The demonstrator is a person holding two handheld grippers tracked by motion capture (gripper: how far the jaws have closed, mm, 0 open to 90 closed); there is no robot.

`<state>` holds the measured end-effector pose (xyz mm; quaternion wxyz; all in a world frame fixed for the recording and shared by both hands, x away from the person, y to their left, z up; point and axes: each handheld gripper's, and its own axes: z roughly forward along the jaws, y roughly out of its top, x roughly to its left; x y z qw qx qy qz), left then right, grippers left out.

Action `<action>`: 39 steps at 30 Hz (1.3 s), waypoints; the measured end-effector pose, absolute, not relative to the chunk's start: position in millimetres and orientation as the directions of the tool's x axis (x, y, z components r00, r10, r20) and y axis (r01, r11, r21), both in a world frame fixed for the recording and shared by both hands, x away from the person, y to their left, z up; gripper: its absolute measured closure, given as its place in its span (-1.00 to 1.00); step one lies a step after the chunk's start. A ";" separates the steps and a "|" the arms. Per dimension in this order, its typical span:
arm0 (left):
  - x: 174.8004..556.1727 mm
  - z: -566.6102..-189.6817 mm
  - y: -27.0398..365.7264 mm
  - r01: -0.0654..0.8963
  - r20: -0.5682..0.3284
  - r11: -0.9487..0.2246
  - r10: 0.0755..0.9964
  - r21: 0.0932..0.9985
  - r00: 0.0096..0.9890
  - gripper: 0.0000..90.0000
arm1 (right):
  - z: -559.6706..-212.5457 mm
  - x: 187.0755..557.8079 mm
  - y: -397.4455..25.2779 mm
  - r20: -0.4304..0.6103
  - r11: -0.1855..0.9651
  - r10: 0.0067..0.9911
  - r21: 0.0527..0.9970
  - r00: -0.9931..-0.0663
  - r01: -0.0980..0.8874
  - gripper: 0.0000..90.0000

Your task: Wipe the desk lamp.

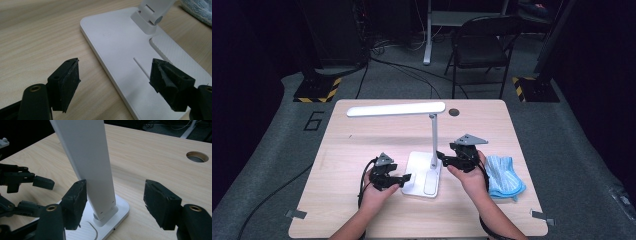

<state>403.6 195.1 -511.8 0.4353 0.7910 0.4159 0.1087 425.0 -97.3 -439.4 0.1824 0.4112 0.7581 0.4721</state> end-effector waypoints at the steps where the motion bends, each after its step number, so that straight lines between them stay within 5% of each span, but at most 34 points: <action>1: 403.7 -512.1 195.7 0.565 -0.190 -0.274 0.754 0.778 0.628 -0.48 | -438.6 425.7 -97.4 0.113 0.220 0.794 0.862 -0.597 0.457 -0.21; 13: 404.3 -511.9 197.2 0.567 -0.192 -0.267 0.759 0.779 0.622 -0.46 | -435.0 424.3 -85.1 0.097 0.261 0.763 0.858 -0.639 0.442 -0.16; 24: 405.8 -513.3 200.0 0.575 -0.200 -0.260 0.763 0.776 0.614 -0.46 | -436.6 437.8 -65.1 0.082 0.266 0.760 0.866 -0.644 0.424 0.18; 31: 405.6 -513.6 201.2 0.570 -0.192 -0.265 0.763 0.777 0.617 -0.46 | -434.0 437.7 -61.0 -0.024 0.353 0.751 0.859 -0.660 0.371 0.27; 39: 406.1 -514.7 200.1 0.570 -0.186 -0.285 0.755 0.771 0.629 -0.46 | -433.8 438.4 -62.2 -0.018 0.354 0.743 0.859 -0.669 0.370 0.36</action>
